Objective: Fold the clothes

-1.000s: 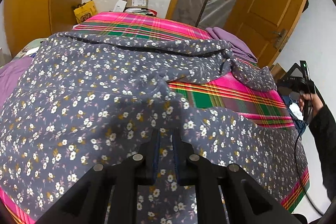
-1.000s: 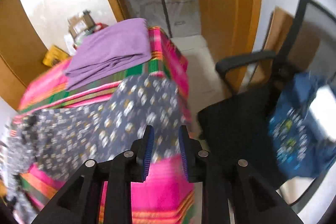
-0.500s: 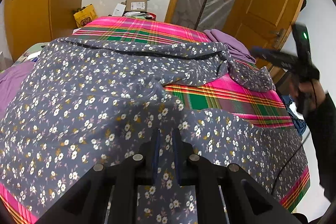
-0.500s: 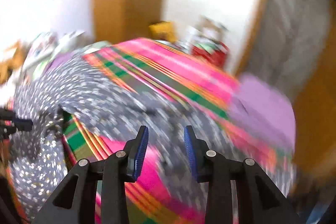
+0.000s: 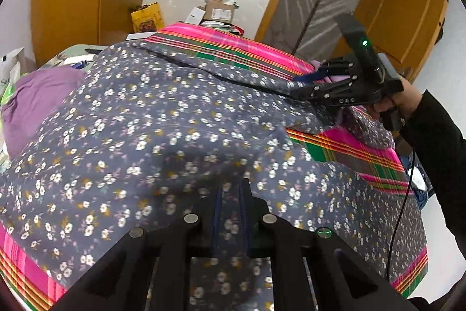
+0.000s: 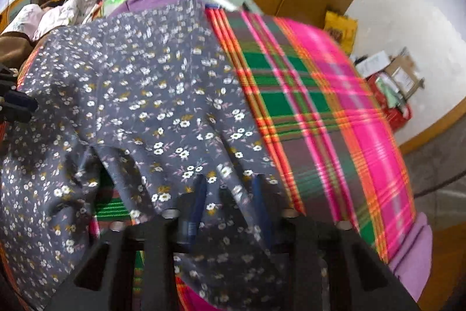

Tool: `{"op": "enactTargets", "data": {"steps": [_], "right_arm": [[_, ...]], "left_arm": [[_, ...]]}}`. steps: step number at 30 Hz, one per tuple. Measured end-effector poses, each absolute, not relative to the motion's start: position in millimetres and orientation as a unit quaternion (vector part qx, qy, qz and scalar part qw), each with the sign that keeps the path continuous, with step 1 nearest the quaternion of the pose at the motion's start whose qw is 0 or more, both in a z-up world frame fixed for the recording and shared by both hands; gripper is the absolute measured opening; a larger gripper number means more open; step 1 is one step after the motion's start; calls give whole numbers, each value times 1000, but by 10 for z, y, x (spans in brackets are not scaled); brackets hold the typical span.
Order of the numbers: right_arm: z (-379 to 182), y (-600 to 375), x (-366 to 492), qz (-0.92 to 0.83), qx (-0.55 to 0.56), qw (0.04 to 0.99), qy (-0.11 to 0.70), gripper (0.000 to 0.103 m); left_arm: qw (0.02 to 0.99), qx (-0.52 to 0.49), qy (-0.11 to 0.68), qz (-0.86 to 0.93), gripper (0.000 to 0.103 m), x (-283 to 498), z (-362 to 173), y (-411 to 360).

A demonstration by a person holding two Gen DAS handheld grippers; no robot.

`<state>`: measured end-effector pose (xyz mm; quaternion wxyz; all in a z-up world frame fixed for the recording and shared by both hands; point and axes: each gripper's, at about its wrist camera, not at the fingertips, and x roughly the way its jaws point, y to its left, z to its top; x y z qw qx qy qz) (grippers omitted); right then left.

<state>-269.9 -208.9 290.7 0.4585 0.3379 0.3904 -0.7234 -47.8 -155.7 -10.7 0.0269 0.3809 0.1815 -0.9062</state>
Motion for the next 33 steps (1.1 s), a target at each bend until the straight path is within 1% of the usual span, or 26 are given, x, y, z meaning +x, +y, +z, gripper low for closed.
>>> {"op": "enactTargets", "data": {"steps": [4, 9, 10, 12, 15, 24, 27, 31, 32, 33], "right_arm": [[2935, -2180, -2953, -751, 339, 428, 372, 2], [3035, -2194, -3500, -815, 350, 336, 317, 4], [3019, -2199, -3577, -820, 357, 320, 312, 7], [2968, -2192, -3660, -825, 368, 298, 307, 18], [2990, -2138, -3649, -836, 365, 297, 282, 22], [3207, -1858, -3346, -851, 354, 321, 216, 24], [3262, -1494, -3250, -861, 363, 310, 178, 24], [3324, -737, -2987, -876, 377, 276, 118, 24], [3320, -556, -2902, -879, 379, 267, 112, 26], [3291, -389, -2805, -880, 381, 260, 112, 31]], "left_arm": [[28, 376, 193, -906, 11, -467, -122, -1657], [33, 372, 195, -907, 11, -446, -112, -1732], [35, 371, 195, -907, 11, -440, -106, -1748], [40, 366, 195, -909, 12, -402, -76, -1786], [50, 361, 193, -911, 11, -366, -40, -1851], [80, 349, 192, -914, 11, -302, 62, -2046], [78, 348, 193, -914, 11, -263, 77, -2045], [60, 354, 191, -913, 11, -287, 60, -1926], [55, 355, 190, -914, 11, -299, 60, -1885], [49, 356, 188, -914, 12, -311, 63, -1839]]}}
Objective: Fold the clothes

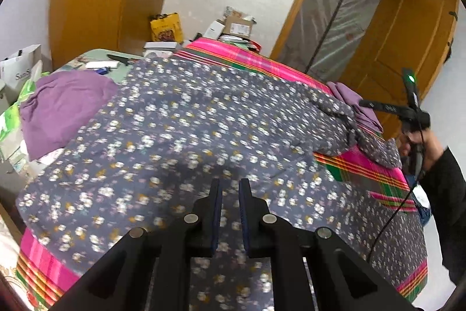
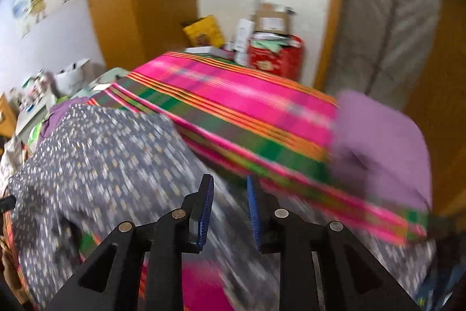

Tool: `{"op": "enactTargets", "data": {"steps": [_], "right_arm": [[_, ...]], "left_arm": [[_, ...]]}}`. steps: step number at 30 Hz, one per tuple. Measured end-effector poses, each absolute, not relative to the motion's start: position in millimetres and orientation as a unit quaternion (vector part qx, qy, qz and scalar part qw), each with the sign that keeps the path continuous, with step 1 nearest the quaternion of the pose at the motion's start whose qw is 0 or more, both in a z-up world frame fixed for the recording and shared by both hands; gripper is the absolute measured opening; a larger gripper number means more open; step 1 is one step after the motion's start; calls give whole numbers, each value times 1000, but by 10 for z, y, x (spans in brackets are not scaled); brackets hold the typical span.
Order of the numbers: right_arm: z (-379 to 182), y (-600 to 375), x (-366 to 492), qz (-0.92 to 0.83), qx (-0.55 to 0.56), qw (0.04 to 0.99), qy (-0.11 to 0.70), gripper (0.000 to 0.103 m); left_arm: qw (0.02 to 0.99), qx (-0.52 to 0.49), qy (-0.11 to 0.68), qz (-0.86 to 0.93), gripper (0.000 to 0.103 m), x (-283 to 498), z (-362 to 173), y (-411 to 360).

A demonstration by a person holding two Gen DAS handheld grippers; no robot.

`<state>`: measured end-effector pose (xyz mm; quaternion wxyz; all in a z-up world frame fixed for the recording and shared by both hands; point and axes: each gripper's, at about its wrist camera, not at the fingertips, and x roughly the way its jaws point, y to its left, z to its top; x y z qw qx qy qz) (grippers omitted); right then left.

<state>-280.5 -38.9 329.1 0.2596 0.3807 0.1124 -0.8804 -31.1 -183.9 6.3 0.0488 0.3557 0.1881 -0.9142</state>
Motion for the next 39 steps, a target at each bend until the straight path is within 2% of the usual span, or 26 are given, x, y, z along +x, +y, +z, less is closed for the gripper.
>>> {"op": "enactTargets", "data": {"steps": [2, 7, 15, 16, 18, 23, 28, 29, 30, 32, 35, 39], "right_arm": [[3193, -105, -2597, -880, 386, 247, 122, 38], [2844, 130, -2177, -859, 411, 250, 178, 38], [2662, 80, -2235, -848, 403, 263, 224, 37], [2655, 69, -2244, -845, 403, 267, 228, 35], [2658, 62, -2255, -843, 401, 273, 232, 6], [2883, 291, -2215, -858, 375, 275, 217, 5], [3112, 605, -2346, -879, 358, 238, 206, 5], [3128, 644, -2383, -880, 363, 231, 200, 12], [3130, 663, -2419, -880, 370, 224, 196, 25], [3123, 639, -2438, -882, 371, 211, 200, 37], [3126, 507, -2315, -887, 352, 211, 210, 37], [3141, 208, -2025, -878, 325, 262, 234, 37]], "left_arm": [[35, 357, 183, -915, 11, -353, 77, -1744], [5, 360, 165, -918, 12, -458, 134, -1463], [-13, 364, 148, -920, 12, -474, 205, -1167], [-11, 365, 148, -919, 12, -474, 205, -1156], [-9, 367, 147, -918, 12, -474, 204, -1135], [-5, 371, 146, -917, 11, -512, 191, -1116], [-13, 374, 147, -916, 12, -549, 162, -1076], [-14, 375, 147, -915, 11, -554, 156, -1065], [-16, 374, 146, -915, 11, -555, 158, -1054], [-19, 374, 145, -916, 11, -555, 165, -1040], [-22, 373, 145, -916, 11, -552, 168, -1036], [-24, 375, 146, -915, 11, -551, 150, -1034]]}}
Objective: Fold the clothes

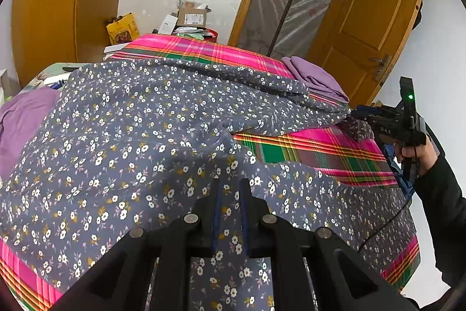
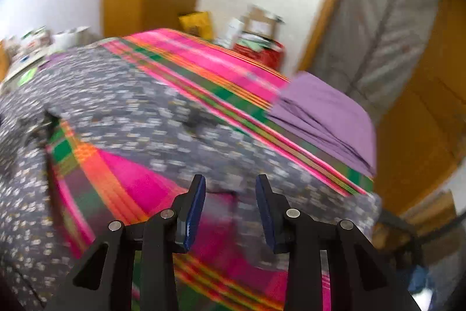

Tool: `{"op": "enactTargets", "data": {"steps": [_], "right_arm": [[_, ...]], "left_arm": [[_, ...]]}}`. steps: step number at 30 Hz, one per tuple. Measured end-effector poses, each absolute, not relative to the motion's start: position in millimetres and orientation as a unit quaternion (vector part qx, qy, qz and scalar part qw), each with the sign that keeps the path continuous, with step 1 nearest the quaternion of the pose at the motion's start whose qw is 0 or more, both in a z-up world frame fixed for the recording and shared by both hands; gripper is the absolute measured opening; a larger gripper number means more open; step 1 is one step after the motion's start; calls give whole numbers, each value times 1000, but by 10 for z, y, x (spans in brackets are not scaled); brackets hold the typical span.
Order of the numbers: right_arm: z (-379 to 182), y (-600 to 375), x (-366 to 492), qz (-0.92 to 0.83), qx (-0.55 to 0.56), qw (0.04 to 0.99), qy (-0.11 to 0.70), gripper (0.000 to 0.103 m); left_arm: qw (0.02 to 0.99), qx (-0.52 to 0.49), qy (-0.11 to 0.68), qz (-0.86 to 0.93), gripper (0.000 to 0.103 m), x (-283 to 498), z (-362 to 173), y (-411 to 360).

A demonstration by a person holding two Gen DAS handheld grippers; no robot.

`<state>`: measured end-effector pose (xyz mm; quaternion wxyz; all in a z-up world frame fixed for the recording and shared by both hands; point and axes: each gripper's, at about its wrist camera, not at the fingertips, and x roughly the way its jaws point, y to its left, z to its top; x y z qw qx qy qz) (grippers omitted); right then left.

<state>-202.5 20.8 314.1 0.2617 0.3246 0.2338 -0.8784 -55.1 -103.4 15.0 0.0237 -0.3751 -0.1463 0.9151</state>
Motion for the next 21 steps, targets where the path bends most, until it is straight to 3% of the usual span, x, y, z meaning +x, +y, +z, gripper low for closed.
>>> {"op": "enactTargets", "data": {"steps": [3, 11, 21], "right_arm": [[3104, -58, -2010, -866, 315, 283, 264, 37], [3279, -210, -2807, -865, 330, 305, 221, 37], [2822, -294, -3343, -788, 419, 364, 267, 37]], "left_arm": [[25, -377, -147, 914, 11, -549, 136, -1033], [18, -376, -151, 914, 11, -531, 129, -1088], [28, -389, -150, 909, 11, -646, 57, -1069]]}}
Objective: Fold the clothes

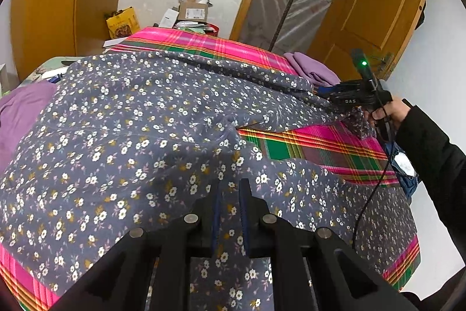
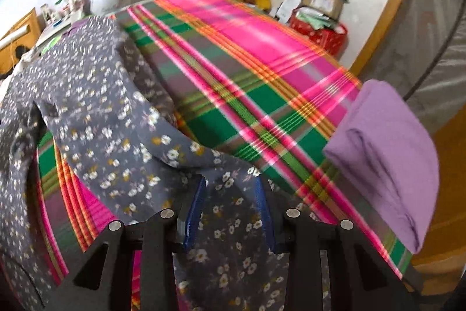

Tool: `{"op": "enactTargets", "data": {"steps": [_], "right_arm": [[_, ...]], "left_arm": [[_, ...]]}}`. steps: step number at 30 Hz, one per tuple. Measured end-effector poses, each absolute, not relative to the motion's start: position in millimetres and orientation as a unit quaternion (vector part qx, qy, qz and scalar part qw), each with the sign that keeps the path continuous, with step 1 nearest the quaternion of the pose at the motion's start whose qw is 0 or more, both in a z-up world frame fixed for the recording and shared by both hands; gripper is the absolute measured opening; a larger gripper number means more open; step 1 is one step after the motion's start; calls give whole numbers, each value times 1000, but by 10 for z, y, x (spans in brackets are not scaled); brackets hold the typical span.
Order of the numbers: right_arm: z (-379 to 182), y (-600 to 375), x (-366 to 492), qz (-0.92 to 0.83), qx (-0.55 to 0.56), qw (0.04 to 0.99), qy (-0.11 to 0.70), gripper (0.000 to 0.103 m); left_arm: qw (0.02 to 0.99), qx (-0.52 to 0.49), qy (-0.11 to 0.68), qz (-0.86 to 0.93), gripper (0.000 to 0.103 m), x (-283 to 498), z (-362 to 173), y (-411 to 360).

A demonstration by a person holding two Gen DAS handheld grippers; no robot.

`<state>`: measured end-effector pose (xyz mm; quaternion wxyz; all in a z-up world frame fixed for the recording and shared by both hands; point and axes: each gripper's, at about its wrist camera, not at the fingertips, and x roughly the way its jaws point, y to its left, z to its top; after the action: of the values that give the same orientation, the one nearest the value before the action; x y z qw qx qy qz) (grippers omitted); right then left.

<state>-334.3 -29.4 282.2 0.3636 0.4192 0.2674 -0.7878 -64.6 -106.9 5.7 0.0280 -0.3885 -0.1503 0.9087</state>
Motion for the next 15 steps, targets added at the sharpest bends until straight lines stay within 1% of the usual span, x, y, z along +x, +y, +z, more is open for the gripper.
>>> {"op": "enactTargets", "data": {"steps": [7, 15], "right_arm": [[2699, -164, -3527, -788, 436, 358, 245, 37], [2691, -147, -3654, -768, 451, 384, 244, 39]], "left_arm": [[41, -399, -147, 904, 11, -754, 21, -986], [57, -402, -136, 904, 12, -830, 38, -861]]}}
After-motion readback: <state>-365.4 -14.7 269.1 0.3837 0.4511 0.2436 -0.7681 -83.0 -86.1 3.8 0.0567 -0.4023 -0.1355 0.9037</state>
